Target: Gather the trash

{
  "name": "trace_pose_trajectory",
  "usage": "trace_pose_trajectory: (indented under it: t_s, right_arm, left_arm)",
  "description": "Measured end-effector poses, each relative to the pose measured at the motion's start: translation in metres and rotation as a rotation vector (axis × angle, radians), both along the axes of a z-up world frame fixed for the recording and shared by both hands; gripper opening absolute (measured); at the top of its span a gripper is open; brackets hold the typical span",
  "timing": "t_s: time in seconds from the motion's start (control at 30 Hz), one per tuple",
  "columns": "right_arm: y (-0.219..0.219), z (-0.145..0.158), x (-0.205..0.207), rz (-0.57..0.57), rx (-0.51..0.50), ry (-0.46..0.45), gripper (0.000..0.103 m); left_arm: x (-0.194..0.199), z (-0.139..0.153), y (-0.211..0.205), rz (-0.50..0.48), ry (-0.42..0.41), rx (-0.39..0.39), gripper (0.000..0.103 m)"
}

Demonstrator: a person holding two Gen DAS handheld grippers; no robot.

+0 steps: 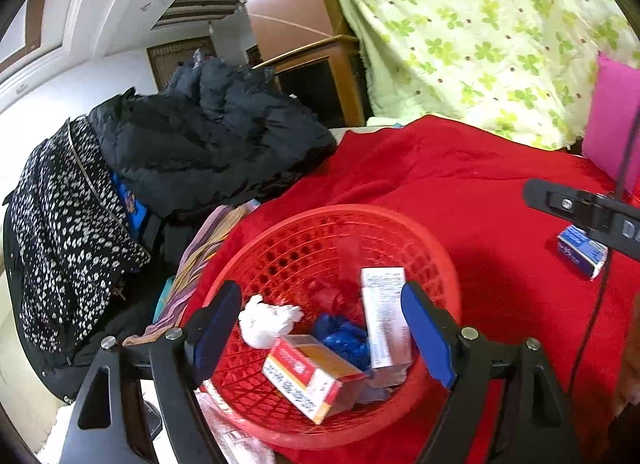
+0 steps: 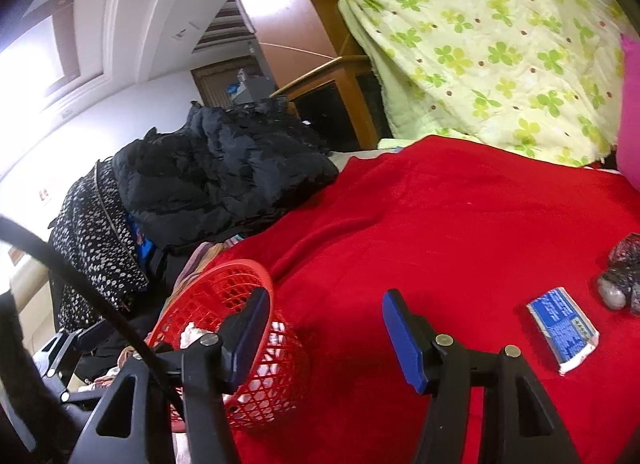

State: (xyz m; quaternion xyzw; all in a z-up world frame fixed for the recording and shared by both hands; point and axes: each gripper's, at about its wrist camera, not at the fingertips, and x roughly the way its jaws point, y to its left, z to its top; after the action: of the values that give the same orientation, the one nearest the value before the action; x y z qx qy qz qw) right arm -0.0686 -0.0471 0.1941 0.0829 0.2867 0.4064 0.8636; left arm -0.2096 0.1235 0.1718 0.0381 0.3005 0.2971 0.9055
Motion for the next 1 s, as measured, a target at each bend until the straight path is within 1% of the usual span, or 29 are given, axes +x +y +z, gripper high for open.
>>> trace_pose_trajectory:
  t_s: [0.33,0.47,0.67,0.8,0.9,1.0]
  right_arm:
    - [-0.035,-0.004,0.026,-0.092,-0.003,0.075,0.063]
    - [-0.053,-0.007,0.035,-0.135,-0.014,0.102,0.063]
    - [-0.081,-0.006,0.042,-0.186,-0.024,0.105,0.063]
    - [-0.106,-0.003,0.046,-0.229,-0.023,0.102,0.063]
    - [-0.127,0.0,0.049,-0.267,-0.009,0.1,0.063]
    - [-0.146,0.003,0.051,-0.301,0.006,0.095,0.063]
  left_arm:
    - [0.014,-0.002,-0.043,-0.103,0.016,0.023,0.082]
    - [0.02,-0.007,-0.064,-0.162,0.04,0.024,0.082]
    - [0.034,-0.015,-0.091,-0.251,0.086,-0.035,0.082]
    - [0.041,-0.015,-0.105,-0.304,0.108,-0.09,0.082]
    - [0.044,-0.015,-0.117,-0.329,0.119,-0.107,0.082]
    - [0.044,-0.015,-0.129,-0.345,0.128,-0.104,0.082]
